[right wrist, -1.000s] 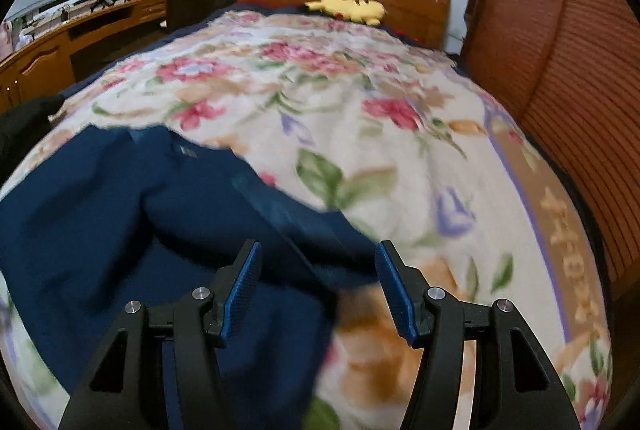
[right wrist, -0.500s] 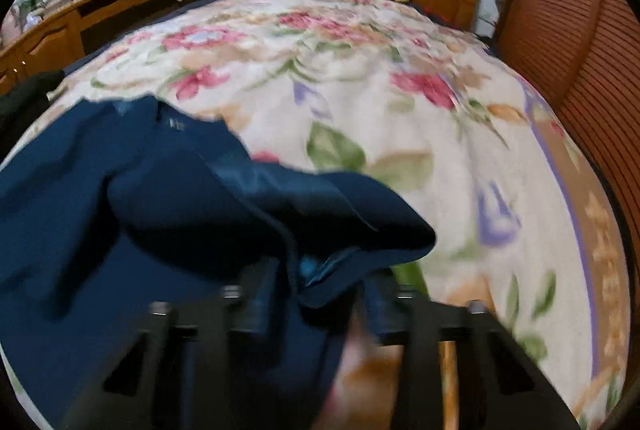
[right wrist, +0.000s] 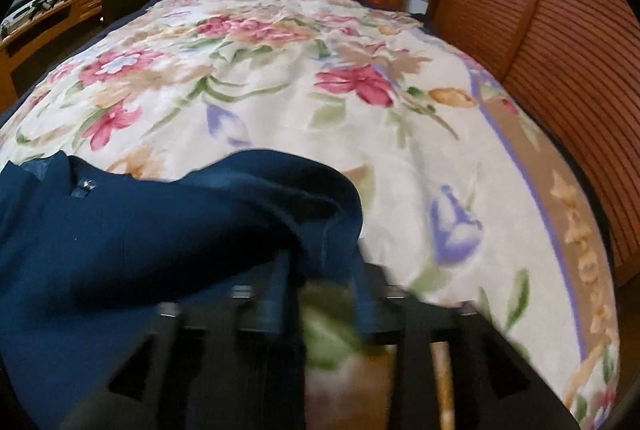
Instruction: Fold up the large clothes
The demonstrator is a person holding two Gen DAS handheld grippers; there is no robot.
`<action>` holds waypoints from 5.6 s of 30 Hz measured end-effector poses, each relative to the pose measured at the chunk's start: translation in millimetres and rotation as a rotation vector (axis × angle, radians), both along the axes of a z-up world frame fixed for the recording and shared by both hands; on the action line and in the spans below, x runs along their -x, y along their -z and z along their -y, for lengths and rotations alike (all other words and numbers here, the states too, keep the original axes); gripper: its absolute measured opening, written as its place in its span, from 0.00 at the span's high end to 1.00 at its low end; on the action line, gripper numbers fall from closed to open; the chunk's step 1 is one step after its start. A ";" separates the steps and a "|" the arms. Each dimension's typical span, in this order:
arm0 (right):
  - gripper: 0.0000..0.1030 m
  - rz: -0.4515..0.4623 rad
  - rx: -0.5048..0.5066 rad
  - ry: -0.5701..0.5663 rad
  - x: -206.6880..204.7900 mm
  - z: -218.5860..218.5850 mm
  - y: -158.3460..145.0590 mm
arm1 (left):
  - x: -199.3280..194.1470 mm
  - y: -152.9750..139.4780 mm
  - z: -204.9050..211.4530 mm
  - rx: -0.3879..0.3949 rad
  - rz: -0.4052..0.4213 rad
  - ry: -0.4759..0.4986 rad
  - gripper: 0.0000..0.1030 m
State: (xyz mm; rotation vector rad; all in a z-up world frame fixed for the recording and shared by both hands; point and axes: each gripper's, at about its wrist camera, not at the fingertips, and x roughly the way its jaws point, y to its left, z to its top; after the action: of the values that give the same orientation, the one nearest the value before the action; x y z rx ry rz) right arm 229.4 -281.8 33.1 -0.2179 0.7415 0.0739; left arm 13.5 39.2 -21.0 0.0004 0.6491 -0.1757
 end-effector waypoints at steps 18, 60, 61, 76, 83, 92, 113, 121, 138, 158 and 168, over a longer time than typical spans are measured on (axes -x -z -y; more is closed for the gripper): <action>0.35 -0.005 -0.146 -0.177 168.3 26.7 9.3 | 21.7 -4.0 -36.0 -0.007 0.025 -0.088 0.20; 0.88 0.112 -0.164 -0.217 301.6 51.1 5.5 | 120.2 -36.3 -25.8 -0.042 -0.027 0.008 0.94; 0.88 0.107 -0.154 -0.216 304.8 51.4 10.1 | 123.0 -35.7 -23.9 -0.055 -0.027 0.009 0.94; 0.38 0.214 -0.100 -0.134 328.4 42.5 0.9 | 125.5 0.6 -23.0 -0.041 -0.073 -0.059 0.84; 0.38 0.228 -0.194 -0.246 332.6 6.9 0.4 | 139.9 -3.1 -27.0 -0.043 -0.084 -0.103 0.45; 0.39 0.114 -0.220 -0.320 314.5 -43.7 72.6 | 137.2 -1.3 -27.2 0.034 -0.076 -0.136 0.21; 0.39 0.125 -0.168 -0.345 310.7 -45.7 89.8 | 94.9 25.1 -38.4 0.211 -0.223 -0.224 0.21; 0.39 0.109 -0.203 -0.322 309.3 -42.3 86.2 | 95.9 25.5 -30.9 0.245 -0.261 -0.167 0.54; 0.39 0.058 -0.304 -0.426 307.3 -64.9 84.2 | 99.9 -32.4 -12.9 0.196 -0.131 -0.104 0.89; 0.42 0.158 -0.301 -0.261 326.2 28.8 59.9 | 70.8 -135.1 187.7 -0.052 0.041 0.198 0.90; 0.42 0.170 -0.309 -0.148 350.9 77.4 63.2 | 59.1 -117.0 271.8 -0.079 -0.041 0.321 0.90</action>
State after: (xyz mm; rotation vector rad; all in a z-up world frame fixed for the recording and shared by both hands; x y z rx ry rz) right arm -121.5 -359.2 -30.1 0.0165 0.5356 0.3046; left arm -45.5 -232.5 95.9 0.1783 0.6947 -0.4599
